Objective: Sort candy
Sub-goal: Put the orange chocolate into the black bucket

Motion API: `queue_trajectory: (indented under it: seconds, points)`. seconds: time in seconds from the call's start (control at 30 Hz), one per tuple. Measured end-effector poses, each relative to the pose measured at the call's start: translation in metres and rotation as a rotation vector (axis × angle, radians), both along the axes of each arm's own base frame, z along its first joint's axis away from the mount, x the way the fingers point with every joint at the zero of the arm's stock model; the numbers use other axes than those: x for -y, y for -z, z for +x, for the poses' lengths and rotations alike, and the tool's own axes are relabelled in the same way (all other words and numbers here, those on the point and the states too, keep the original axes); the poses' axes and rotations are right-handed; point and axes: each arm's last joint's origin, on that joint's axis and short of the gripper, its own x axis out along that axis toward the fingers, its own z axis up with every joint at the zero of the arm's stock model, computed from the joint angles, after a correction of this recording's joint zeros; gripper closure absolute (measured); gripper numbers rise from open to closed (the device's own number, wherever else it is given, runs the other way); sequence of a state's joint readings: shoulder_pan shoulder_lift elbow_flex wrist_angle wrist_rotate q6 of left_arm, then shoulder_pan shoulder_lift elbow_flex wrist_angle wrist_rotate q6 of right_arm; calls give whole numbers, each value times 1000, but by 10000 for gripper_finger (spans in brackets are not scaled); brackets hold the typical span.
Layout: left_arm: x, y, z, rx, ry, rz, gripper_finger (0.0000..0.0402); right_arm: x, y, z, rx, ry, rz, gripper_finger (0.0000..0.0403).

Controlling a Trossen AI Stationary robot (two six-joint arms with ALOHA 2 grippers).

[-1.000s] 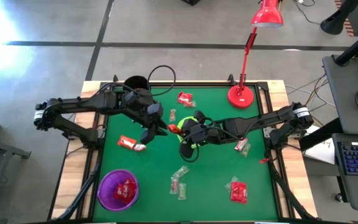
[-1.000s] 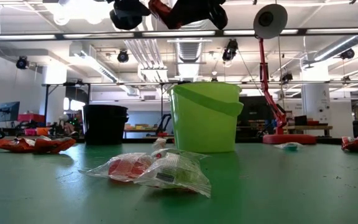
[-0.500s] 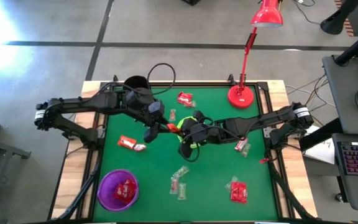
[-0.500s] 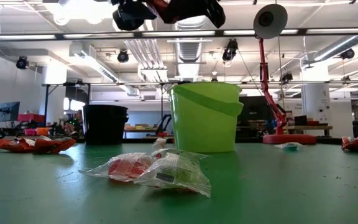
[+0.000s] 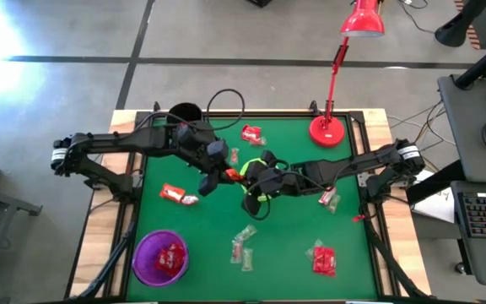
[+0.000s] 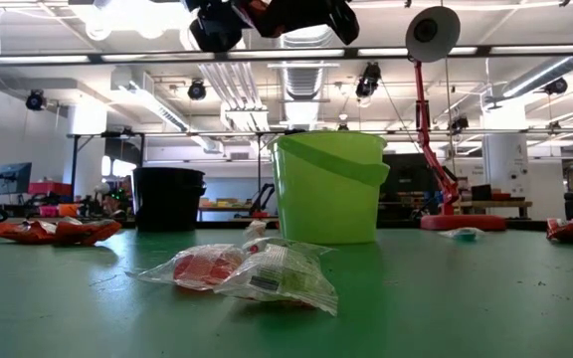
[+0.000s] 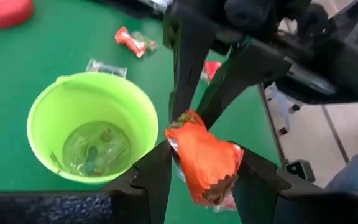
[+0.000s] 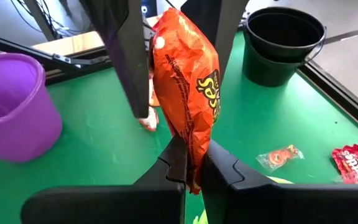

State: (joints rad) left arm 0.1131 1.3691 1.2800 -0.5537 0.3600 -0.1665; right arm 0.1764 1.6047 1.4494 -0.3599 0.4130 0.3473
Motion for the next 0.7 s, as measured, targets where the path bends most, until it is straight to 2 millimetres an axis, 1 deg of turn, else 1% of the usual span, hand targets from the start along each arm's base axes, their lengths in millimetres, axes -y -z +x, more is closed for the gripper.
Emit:
queue_trajectory:
  seconds: [0.33,0.6,0.7]
  points:
    - [-1,-2,2,30,-11,17,299,0,0,0,-1,-1,0,391]
    - [-1,-2,2,33,-14,20,359,0,0,0,-1,-4,2,391]
    - [-1,-2,3,33,-14,19,375,0,0,0,-1,-4,3,391]
